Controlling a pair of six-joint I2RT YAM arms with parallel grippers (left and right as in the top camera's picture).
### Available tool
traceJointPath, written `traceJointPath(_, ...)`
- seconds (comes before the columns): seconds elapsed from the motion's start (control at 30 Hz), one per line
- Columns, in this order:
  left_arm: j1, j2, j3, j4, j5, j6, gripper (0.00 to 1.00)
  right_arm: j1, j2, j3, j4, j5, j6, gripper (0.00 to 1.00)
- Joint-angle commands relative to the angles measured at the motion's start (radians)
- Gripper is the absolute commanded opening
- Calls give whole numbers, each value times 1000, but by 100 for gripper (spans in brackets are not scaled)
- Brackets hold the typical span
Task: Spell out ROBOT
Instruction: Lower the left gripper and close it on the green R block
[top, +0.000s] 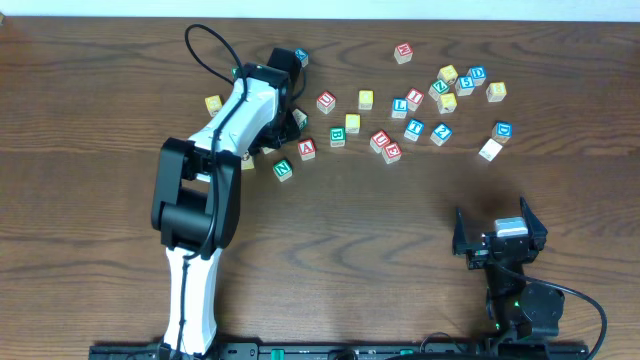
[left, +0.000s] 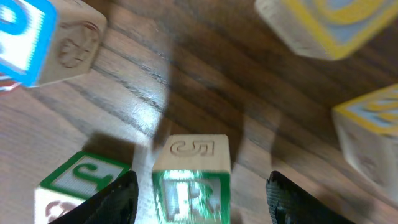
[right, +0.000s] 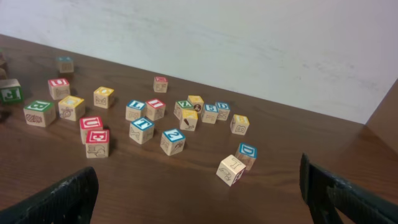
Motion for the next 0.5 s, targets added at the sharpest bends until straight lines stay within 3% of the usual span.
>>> traceJointPath(0.0, 6, 53, -9, 0, -3, -6, 64, -3, -5, -1, -5, 4, 16, 99)
traceJointPath(0.4, 6, 40, -6, 12, 3, -6, 59, -3, -5, -1, -5, 4, 16, 99)
traceJointPath(0.47, 6, 40, -6, 13, 3, -6, 55, -3, -5, -1, -5, 4, 16, 99)
